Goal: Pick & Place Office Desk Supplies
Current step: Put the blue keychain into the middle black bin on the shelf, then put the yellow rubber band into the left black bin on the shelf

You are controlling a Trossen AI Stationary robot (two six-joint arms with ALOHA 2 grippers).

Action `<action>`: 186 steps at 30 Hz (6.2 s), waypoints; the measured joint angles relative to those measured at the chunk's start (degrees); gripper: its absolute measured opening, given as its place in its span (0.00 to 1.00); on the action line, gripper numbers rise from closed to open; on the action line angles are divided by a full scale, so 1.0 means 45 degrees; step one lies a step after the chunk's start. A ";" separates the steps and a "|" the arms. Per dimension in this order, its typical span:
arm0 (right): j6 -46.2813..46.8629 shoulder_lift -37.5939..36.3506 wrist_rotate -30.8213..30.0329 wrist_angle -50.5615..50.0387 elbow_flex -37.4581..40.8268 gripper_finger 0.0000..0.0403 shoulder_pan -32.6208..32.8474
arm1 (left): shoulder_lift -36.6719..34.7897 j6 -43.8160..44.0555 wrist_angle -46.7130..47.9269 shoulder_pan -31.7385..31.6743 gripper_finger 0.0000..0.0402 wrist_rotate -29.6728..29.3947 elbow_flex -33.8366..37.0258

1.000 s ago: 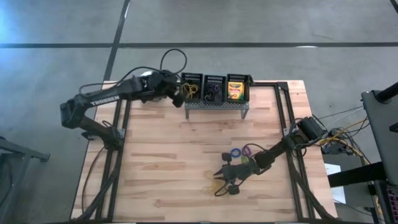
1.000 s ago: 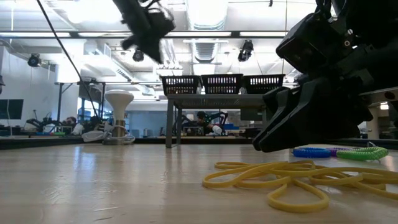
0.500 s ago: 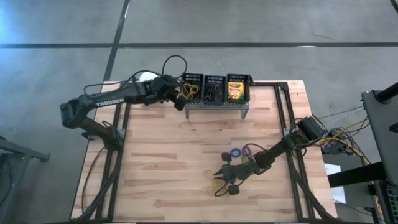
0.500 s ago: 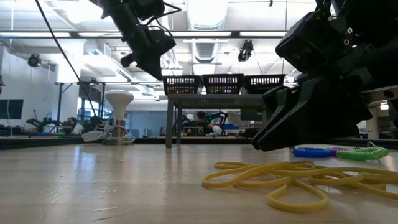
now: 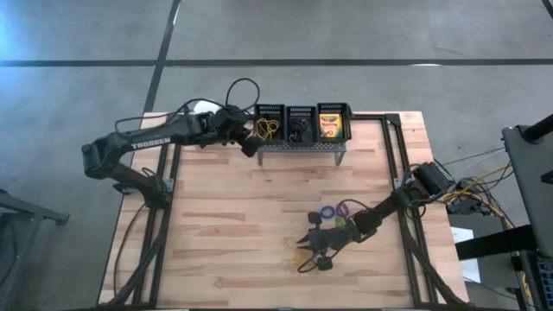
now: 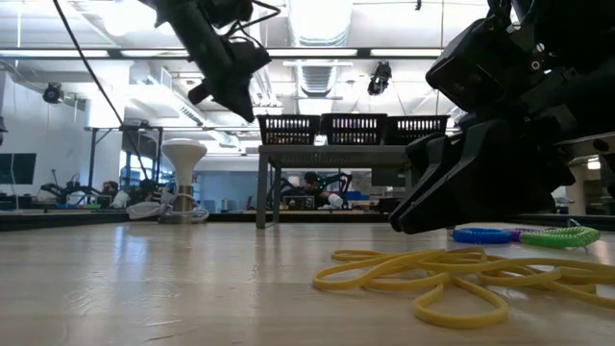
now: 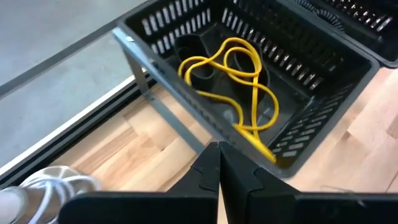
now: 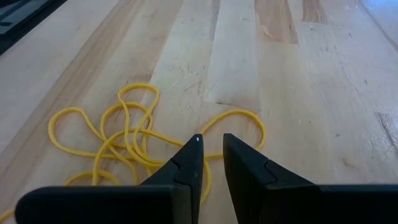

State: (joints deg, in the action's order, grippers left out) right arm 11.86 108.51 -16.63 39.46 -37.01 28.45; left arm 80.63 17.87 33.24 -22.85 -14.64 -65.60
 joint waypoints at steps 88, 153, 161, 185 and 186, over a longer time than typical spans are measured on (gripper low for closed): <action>-0.3660 -0.4482 -0.0869 -1.2207 -0.7662 0.06 -0.9219 | 0.6691 0.0659 -1.5884 1.0627 0.03 -0.4563 0.5727; 0.6105 -0.1798 0.0895 -0.5415 -0.0945 0.38 0.0273 | 0.6686 0.0572 -1.5355 1.0627 0.03 -0.4555 0.5727; 0.5955 -0.0846 0.1706 -0.5484 -0.1512 0.33 0.0282 | 0.6686 0.0608 -1.5335 1.0627 0.03 -0.4555 0.5727; 0.2251 -0.2115 -0.0343 -0.5833 -0.2193 0.02 0.0355 | 0.6686 0.0661 -1.6753 1.0632 0.21 -0.4166 0.5722; 0.2210 -0.2294 -0.0777 -0.5996 -0.2223 0.02 0.0355 | 0.6686 0.0570 -1.6984 1.0632 0.22 -0.4112 0.5722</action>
State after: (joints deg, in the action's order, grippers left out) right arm 21.80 98.19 -20.13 12.48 -47.02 30.04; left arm 110.72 20.43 -43.19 24.99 -33.14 -39.86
